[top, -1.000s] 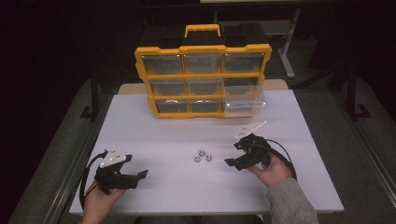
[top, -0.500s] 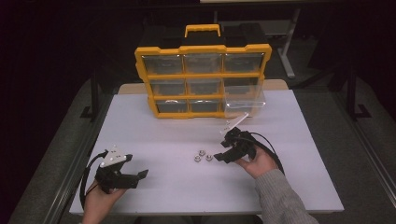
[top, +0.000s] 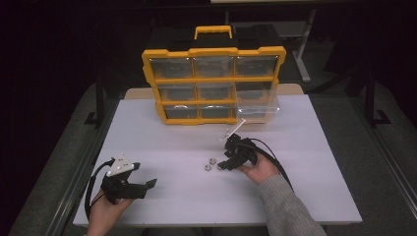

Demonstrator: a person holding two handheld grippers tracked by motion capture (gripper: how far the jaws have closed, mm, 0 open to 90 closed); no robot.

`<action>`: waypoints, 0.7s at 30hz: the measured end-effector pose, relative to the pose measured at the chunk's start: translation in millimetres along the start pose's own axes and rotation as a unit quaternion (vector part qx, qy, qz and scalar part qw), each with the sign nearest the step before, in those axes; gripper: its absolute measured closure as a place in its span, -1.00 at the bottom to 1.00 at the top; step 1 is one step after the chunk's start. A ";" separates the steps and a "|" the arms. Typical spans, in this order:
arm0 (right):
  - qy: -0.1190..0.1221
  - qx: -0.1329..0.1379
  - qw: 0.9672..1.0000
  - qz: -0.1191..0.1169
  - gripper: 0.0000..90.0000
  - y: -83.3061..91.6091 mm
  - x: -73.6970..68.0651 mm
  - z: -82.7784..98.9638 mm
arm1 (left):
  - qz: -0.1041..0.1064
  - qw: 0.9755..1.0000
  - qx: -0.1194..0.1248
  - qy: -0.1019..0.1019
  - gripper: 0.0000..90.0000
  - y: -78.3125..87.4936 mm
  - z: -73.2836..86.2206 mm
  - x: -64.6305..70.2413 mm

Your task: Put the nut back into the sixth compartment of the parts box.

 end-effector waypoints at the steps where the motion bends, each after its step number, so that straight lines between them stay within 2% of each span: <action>1: 0.002 -0.002 1.000 0.000 0.06 -1.7 -0.2 -1.4 | 0.000 1.000 0.001 0.001 -0.62 -0.2 0.1 -0.1; 4: 0.012 -0.013 1.000 -0.003 0.17 -9.9 -0.7 -5.5 | 0.001 1.000 0.001 0.002 -0.62 0.0 0.2 -0.3; 10: 0.013 -0.027 1.000 -0.001 0.27 -17.5 -1.1 -7.0 | 0.003 1.000 0.002 0.004 -0.62 0.0 0.1 -0.2; 21: 0.027 -0.035 0.999 0.001 0.48 -23.8 -2.4 -8.9 | 0.004 1.000 0.003 0.005 -0.62 -0.4 -0.2 0.0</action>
Point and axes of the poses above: each handheld gripper's, and its own axes: y roughly backward along the jaws, z roughly out of its underside, x roughly to its right, the point moved 4 cm from there along -y, roughly forward along the jaws, and after that the axes turned 12 degrees about -x, right-handed, at the moved point
